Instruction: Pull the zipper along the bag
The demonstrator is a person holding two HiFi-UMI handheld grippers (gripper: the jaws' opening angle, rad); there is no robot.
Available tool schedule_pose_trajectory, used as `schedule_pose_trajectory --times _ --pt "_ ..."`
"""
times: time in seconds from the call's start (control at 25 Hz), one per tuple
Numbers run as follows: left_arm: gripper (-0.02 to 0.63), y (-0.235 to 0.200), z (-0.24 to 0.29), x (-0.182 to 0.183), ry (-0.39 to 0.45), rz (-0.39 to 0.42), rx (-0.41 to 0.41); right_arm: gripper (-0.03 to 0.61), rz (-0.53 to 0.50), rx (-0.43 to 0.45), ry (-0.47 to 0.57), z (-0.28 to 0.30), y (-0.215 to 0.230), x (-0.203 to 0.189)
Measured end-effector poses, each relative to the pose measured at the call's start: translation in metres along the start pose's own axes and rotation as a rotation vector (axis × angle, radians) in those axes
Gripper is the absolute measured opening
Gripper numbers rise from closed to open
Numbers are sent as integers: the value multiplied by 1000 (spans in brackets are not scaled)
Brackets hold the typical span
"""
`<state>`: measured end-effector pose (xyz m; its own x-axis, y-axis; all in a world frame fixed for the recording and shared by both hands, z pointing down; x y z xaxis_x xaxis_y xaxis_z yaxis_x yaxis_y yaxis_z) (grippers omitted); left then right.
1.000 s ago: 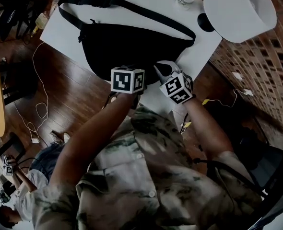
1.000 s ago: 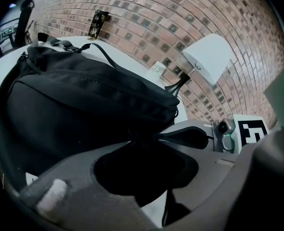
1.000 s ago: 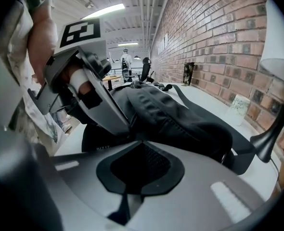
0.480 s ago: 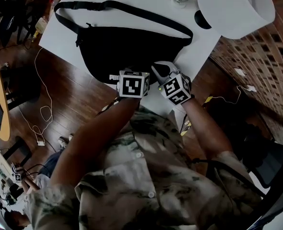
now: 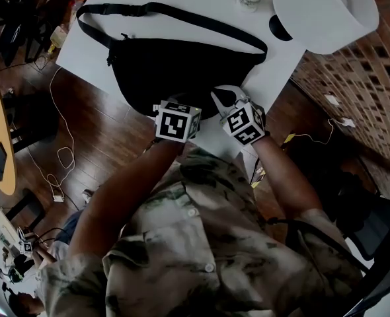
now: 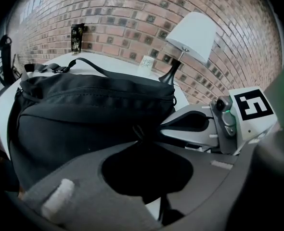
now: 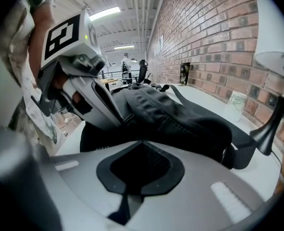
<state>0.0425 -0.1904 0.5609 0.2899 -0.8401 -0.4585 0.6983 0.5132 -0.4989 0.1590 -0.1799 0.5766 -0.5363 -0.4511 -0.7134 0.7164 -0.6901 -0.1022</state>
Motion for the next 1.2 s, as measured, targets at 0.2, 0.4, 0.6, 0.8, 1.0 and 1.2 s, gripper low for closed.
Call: schedule_pose_trajectory --times 0.2,0.4,0.6,0.8,1.0,1.2 --pt "26 -4 -13 -7 -13 57 -32 6 -8 -9 -11 0 1 0" --pt "26 -11 -30 -6 -19 112 -79 6 -6 -23 -33 0 0 1" --pt "25 -30 -49 -3 -9 146 -86 6 -1 -40 -60 1 0 2" --pt "23 -47 -63 1 16 168 -95 6 10 -56 -81 1 0 3" --pt "21 -52 -67 5 23 207 -113 6 4 -64 -100 2 -1 4" --pt "20 -64 -73 5 23 232 -126 6 8 -72 -114 2 -1 5"
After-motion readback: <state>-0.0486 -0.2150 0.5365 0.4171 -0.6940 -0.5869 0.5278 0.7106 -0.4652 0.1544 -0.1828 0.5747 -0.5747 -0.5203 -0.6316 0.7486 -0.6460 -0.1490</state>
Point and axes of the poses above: the fingertips, and each gripper's own axes: z forward along the fingers, y to its right, x out of its top, the point moved 7 cm from there along -z, backward along the fingers, and after that the axes turned 12 degrees about -x, right-handed, at the moved point
